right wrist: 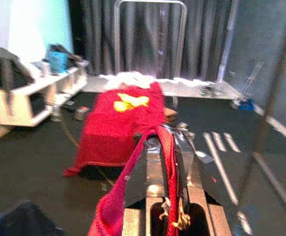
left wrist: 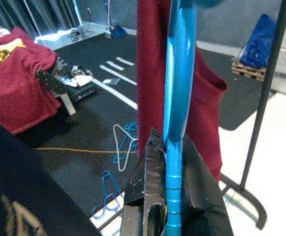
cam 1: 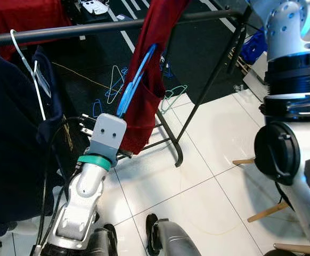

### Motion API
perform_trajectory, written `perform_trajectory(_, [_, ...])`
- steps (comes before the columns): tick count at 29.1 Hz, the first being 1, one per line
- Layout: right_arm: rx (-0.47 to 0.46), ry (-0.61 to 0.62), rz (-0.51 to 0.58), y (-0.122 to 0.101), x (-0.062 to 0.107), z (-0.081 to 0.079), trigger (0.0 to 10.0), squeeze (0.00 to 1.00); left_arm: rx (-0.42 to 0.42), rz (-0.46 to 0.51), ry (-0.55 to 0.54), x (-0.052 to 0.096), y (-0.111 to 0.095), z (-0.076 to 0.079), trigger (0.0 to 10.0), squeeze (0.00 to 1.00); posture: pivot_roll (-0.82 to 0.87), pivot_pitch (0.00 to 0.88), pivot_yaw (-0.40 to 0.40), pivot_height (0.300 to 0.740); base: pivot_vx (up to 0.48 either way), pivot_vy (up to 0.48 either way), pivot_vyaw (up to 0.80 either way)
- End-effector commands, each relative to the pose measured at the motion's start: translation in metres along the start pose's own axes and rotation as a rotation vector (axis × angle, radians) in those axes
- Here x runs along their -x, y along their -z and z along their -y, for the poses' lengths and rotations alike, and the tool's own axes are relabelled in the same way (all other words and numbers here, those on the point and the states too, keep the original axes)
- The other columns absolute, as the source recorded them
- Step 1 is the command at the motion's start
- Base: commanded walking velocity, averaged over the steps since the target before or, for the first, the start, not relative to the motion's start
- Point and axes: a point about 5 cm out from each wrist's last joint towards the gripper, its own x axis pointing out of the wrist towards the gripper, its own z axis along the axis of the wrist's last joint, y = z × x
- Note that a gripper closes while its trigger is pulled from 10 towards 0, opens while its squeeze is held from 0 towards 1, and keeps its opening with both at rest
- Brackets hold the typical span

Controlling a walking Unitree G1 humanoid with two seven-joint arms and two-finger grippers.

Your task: Hang hanger

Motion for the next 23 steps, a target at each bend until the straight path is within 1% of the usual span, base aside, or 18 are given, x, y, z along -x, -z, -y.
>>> perform_trajectory(1, [0.032,0.054,0.038,-0.01,0.001,0.01,10.0,0.0,-0.008,0.009,0.02,0.006,-0.002,-0.002,10.0,0.0,-0.15,0.129,-0.103,0.74,0.0,0.0,0.0])
perform_trajectory(3, [0.045,0.078,0.029,-0.006,0.001,0.016,10.0,0.0,0.006,0.017,0.071,0.013,-0.007,-0.003,10.0,0.0,-0.14,0.127,-0.103,0.74,0.0,0.0,0.0])
perform_trajectory(4, [0.045,0.078,0.029,-0.006,0.001,0.016,10.0,0.0,0.006,0.017,0.071,0.013,-0.007,-0.003,10.0,0.0,-0.14,0.127,-0.103,0.74,0.0,0.0,0.0])
perform_trajectory(7, [0.052,0.089,0.018,-0.001,0.001,0.018,10.0,0.0,0.061,0.029,0.141,0.019,-0.014,0.0,10.0,0.0,-0.14,0.124,-0.103,0.74,0.0,0.0,0.0])
perform_trajectory(9, [0.052,0.088,0.016,0.0,0.001,0.017,10.0,0.0,0.08,0.034,0.158,0.02,-0.016,0.002,10.0,0.0,-0.14,0.124,-0.103,0.74,0.0,0.0,0.0])
perform_trajectory(14, [0.051,0.084,0.014,0.0,0.0,0.017,10.0,0.0,0.092,0.043,0.16,0.019,-0.019,0.003,10.0,0.0,-0.13,0.119,-0.105,0.74,0.0,0.0,0.0])
perform_trajectory(16, [0.048,0.07,0.019,0.0,-0.001,0.015,10.0,0.0,0.104,0.058,0.127,0.013,-0.021,0.006,10.0,0.0,-0.14,0.113,-0.105,0.74,0.0,0.0,0.0])
perform_trajectory(19, [0.044,0.06,0.027,-0.003,-0.001,0.013,10.0,0.0,0.104,0.054,0.1,0.008,-0.018,0.012,10.0,0.0,-0.15,0.111,-0.105,0.74,0.0,0.0,0.0])
perform_trajectory(23, [0.042,0.058,0.03,-0.004,-0.002,0.013,10.0,0.0,0.105,0.048,0.096,0.008,-0.016,0.014,10.0,0.0,-0.15,0.111,-0.105,0.74,0.0,0.0,0.0])
